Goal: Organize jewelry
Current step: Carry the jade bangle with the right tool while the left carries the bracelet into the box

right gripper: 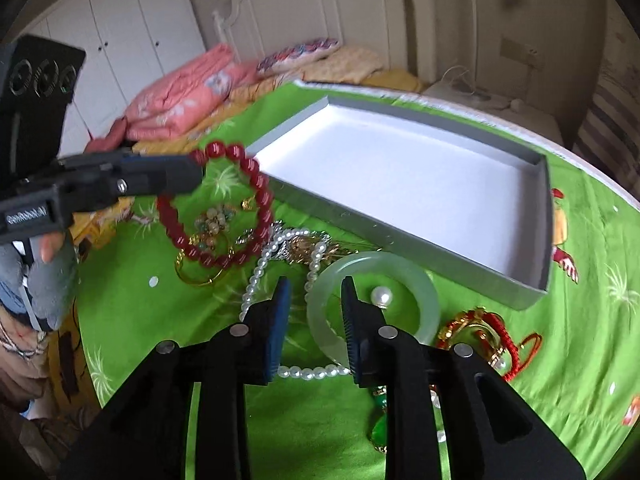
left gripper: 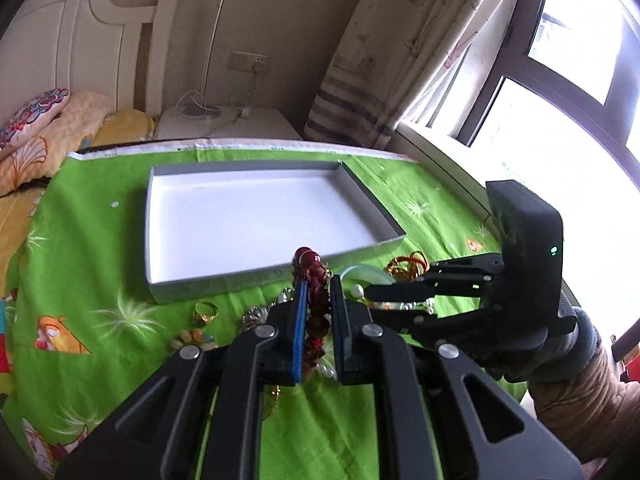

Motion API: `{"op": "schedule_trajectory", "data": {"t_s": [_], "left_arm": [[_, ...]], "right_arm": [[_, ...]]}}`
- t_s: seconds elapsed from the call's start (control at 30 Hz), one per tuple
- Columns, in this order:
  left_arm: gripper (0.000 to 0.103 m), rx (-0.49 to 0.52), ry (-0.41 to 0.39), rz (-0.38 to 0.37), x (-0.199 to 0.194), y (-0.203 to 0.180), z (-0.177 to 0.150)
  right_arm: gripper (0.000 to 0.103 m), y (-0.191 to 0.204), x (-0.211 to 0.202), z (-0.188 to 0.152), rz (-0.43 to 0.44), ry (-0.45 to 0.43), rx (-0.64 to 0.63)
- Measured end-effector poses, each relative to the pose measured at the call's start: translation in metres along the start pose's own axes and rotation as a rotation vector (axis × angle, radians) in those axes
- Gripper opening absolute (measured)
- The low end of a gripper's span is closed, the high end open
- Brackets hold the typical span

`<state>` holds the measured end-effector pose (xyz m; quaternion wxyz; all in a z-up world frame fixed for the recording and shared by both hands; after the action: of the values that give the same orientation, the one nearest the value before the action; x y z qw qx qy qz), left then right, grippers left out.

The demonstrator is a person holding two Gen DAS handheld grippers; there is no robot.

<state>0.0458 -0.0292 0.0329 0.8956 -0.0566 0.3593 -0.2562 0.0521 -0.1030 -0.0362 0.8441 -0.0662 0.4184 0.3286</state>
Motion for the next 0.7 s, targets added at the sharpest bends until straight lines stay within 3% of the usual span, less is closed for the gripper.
{"op": "schedule_trajectory", "data": {"t_s": [0.17, 0.27, 0.43, 0.53, 0.57, 0.7], "left_arm": [[0.010, -0.003, -0.028, -0.020, -0.009, -0.004, 0.008], [0.010, -0.006, -0.035, -0.031, -0.012, -0.004, 0.010], [0.010, -0.022, -0.041, -0.031, -0.015, 0.004, 0.013], [0.009, -0.042, -0.050, -0.041, -0.018, 0.009, 0.016], [0.000, -0.045, -0.053, -0.043, -0.018, 0.010, 0.018], [0.000, -0.074, -0.075, -0.087, -0.022, 0.012, 0.029]], "right_arm": [[0.020, 0.001, 0.025, -0.008, -0.036, 0.134, -0.020], [0.019, 0.000, 0.034, -0.010, -0.042, 0.151, -0.028], [0.017, 0.004, 0.027, -0.007, -0.029, 0.063, -0.055], [0.016, -0.005, 0.010, -0.004, 0.041, -0.020, 0.033], [0.016, -0.009, 0.005, -0.001, 0.057, -0.036, 0.056], [0.016, -0.027, -0.017, 0.003, 0.158, -0.141, 0.185]]}}
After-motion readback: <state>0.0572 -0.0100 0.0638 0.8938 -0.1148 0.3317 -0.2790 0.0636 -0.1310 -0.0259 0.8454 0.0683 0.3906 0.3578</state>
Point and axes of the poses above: each gripper's, at about its wrist camera, not at the fingertips, and x roughly the way its jaws point, y to its left, z to its top, the point moved 8 cm from there along x, roughly the way its jaws point, and after that the axes turned 1 degree about -y, right-handed, at the moved point
